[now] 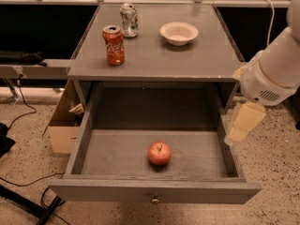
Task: Pick apple from top drawer and place on counter
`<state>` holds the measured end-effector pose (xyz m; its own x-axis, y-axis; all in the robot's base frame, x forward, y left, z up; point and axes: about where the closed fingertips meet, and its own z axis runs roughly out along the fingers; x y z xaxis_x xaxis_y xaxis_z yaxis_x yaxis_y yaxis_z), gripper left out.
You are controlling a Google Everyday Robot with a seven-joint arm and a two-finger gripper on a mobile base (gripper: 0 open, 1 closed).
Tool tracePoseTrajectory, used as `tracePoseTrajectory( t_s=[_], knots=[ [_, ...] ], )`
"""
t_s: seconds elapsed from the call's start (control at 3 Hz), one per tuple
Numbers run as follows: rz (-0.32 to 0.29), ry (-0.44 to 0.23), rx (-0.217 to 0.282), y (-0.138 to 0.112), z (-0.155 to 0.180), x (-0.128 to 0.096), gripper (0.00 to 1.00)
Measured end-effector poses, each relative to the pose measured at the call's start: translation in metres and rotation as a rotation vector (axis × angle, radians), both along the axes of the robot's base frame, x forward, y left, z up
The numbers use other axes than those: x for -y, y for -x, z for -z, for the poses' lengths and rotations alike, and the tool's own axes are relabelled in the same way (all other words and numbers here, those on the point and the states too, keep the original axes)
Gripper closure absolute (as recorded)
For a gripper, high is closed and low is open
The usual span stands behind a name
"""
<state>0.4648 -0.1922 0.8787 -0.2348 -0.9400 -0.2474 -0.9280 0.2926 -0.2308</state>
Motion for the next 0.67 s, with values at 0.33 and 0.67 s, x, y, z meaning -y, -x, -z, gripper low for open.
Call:
tracePoseTrajectory(
  t_s=[0.33,0.67],
  knots=[
    [-0.003,-0.041,0.029,-0.0167,0.0485,-0.0137,0.0],
    [-0.003,-0.041,0.029,-0.0167,0.0485,-0.0137,0.0]
  ],
)
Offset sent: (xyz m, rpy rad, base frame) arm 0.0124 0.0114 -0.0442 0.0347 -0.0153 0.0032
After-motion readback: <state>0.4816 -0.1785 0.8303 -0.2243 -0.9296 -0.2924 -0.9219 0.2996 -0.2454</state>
